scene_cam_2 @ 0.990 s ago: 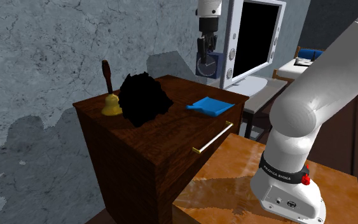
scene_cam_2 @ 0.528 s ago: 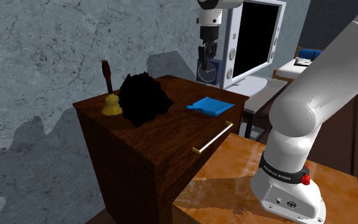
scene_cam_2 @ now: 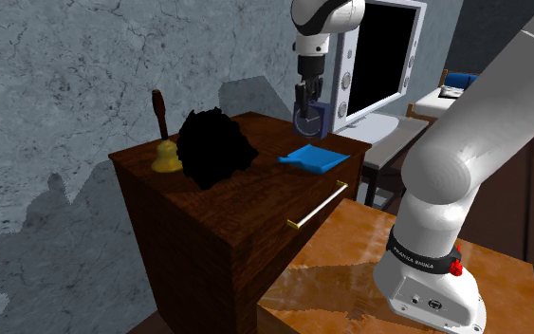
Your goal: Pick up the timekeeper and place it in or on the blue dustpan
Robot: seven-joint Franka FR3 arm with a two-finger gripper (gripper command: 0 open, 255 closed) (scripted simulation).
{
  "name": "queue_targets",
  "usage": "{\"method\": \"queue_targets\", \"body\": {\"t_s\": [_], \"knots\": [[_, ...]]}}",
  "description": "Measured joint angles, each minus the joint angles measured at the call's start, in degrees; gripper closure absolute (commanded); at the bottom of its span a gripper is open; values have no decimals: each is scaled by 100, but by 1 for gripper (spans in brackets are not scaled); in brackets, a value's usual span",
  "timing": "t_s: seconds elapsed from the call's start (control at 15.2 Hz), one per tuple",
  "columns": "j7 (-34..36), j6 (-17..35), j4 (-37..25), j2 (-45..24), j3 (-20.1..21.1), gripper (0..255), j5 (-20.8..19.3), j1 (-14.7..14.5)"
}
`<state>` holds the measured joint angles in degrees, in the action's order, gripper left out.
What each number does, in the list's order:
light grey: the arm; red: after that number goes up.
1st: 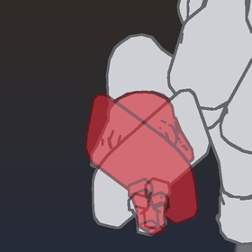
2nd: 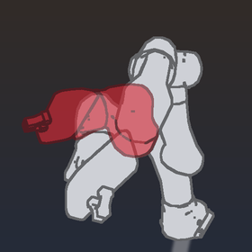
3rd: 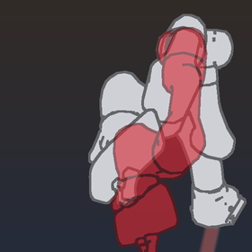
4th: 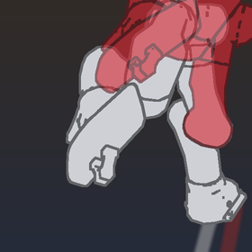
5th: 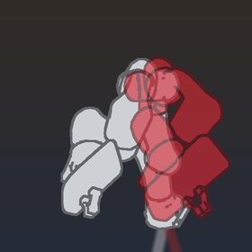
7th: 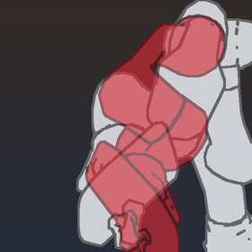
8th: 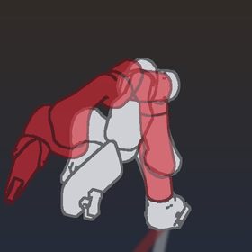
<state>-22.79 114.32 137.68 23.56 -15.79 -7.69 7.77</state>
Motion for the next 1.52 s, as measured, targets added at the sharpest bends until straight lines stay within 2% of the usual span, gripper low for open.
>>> {"method": "queue_targets", "body": {"t_s": [0.2,0.53,0.59,0.99,1.25,1.52], "knots": [[2,206,162,-45,-20,255,-10,5],[2,237,182,-54,-23,255,-10,5],[2,238,182,-54,-23,0,-10,5],[2,238,181,-53,-22,0,-10,5],[-8,-374,-300,88,33,0,12,-4],[6,-516,-398,125,58,0,19,-11]]}}
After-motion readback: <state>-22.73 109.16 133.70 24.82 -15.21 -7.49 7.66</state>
